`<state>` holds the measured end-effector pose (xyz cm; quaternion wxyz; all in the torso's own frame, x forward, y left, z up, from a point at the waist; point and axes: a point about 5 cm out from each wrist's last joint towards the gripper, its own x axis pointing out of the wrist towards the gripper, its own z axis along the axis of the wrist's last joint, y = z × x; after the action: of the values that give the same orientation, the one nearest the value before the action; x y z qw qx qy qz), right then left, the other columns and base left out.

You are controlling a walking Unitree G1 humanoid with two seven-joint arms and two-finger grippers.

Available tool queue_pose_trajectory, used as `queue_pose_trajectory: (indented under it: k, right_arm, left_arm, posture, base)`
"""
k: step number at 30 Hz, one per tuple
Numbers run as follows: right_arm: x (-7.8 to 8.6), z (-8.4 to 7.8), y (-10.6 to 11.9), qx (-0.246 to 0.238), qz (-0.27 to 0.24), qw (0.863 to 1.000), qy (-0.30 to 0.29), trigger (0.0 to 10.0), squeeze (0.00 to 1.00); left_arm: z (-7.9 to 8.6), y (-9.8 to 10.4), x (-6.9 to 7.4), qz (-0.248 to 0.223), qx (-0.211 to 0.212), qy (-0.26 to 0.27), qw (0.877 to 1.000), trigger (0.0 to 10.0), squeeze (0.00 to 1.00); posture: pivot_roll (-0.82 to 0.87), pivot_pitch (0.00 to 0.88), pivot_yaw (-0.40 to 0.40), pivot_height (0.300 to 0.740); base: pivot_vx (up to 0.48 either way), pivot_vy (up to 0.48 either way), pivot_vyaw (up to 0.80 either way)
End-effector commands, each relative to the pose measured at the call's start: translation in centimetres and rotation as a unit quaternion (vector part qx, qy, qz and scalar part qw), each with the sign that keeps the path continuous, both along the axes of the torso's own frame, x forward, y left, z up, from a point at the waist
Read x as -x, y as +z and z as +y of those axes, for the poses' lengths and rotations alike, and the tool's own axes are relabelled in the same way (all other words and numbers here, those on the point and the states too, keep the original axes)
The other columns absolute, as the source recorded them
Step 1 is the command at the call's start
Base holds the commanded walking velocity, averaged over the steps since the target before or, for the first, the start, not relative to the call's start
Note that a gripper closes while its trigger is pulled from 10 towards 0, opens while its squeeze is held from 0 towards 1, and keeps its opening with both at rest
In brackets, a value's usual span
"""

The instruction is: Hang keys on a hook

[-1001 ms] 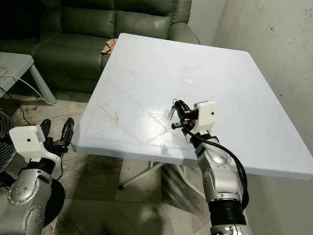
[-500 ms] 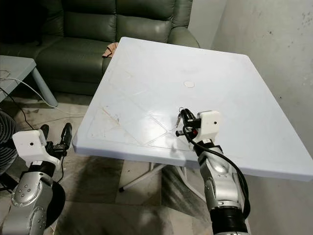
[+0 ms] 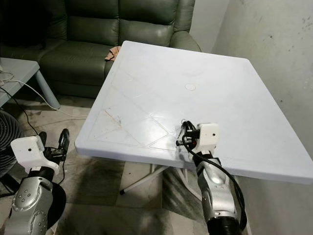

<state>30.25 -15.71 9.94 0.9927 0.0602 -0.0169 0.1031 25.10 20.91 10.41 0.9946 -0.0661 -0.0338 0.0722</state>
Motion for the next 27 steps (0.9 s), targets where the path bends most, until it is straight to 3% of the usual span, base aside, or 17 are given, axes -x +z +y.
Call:
queue_pose_trajectory:
  k: [1, 18, 27]
  right_arm:
    - [0.2, -0.4, 0.8, -0.005, -0.02, 1.0, -0.011, 10.0, 0.0]
    - [0.8, -1.2, 0.2, -0.002, -0.012, 1.0, -0.027, 10.0, 0.0]
    - [1.0, -1.2, -0.3, -0.01, 0.002, 0.999, -0.03, 10.0, 0.0]
  left_arm:
    - [0.2, -0.4, 0.4, 0.002, 0.014, -0.004, 1.0, 10.0, 0.0]
    - [0.7, -0.3, 0.5, -0.004, 0.028, -0.021, 0.999, 10.0, 0.0]
    - [1.1, -0.9, 1.4, 0.006, 0.032, -0.022, 0.999, 10.0, 0.0]
  posture:
    - [-0.06, 0.0, -0.047, 0.732]
    - [-0.06, 0.0, -0.044, 0.732]
    - [-0.07, 0.0, -0.022, 0.732]
  base:
    - [0.0, 0.0, 0.0]
    - [0.0, 0.0, 0.0]
    - [0.0, 0.0, 0.0]
